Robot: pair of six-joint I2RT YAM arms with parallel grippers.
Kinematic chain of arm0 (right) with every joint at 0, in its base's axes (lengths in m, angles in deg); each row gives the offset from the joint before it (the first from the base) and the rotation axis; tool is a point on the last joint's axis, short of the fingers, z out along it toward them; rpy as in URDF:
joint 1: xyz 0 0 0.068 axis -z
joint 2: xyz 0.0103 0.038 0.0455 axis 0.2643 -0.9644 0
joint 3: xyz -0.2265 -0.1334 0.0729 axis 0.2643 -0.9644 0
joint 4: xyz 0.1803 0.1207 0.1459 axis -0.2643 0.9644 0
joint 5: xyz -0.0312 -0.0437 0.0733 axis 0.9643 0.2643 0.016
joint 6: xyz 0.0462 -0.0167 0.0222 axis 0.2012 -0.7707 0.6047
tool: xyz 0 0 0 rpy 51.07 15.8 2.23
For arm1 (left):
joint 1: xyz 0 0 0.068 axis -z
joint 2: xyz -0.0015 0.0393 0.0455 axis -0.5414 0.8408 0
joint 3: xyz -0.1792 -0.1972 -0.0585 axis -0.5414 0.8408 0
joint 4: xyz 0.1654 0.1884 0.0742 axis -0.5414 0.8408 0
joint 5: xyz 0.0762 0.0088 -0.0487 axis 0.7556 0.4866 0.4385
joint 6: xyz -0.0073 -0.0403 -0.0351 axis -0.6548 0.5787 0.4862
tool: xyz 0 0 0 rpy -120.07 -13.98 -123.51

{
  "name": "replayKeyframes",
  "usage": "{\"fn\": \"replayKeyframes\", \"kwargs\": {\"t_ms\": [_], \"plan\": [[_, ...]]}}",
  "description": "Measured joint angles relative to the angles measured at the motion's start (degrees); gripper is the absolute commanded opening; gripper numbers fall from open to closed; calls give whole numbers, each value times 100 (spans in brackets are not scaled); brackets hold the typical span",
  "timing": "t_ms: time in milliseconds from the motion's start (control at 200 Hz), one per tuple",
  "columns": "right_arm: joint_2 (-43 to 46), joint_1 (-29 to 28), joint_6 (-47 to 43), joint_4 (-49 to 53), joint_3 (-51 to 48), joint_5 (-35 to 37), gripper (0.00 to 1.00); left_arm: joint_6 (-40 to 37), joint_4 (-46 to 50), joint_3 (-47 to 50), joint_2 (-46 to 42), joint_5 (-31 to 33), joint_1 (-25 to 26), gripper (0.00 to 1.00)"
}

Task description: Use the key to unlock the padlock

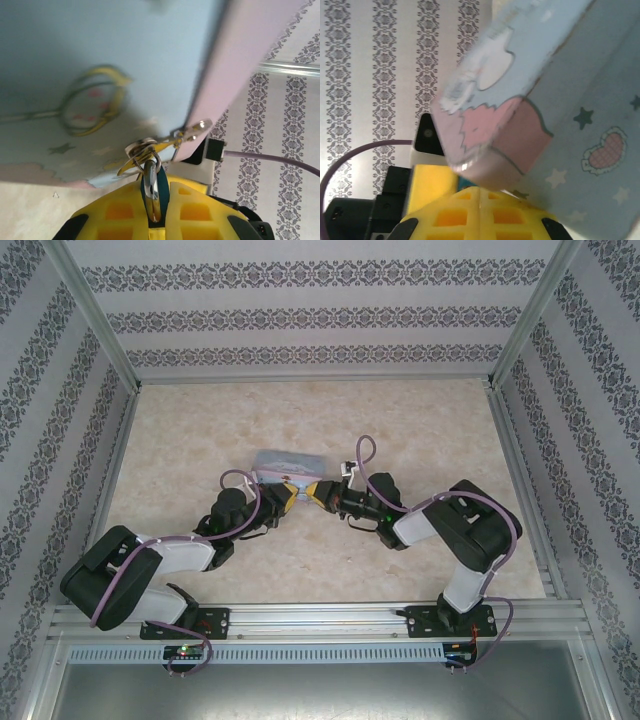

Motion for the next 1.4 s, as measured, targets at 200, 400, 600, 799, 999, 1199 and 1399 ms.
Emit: {"fn": "replayKeyframes", "kwargs": {"t_ms": [200, 400, 600, 799, 999, 1199, 1399], "plan": [[-319, -149, 160, 378, 2, -4, 0, -20, -22, -13, -33, -72, 87, 0], [-299, -175, 225, 470, 4, 7, 0, -31, -22, -15, -48, -24, 87, 0], [129, -173, 245, 811, -39, 79, 0, -87, -9, -15, -229, 13, 103, 0], [892, -170, 216, 1351, -168, 319, 0, -177, 177, -15, -533, 85, 114, 0], [1799, -70, 107, 2151, -201, 645, 0, -251, 516, -4, -579, 157, 136, 0], [2424, -57, -42, 2859, -201, 883, 0, -313, 538, -2, -553, 138, 175, 0], [2752, -111, -79, 3418, -201, 1202, 0, -328, 455, 24, -505, 146, 177, 0]]}}
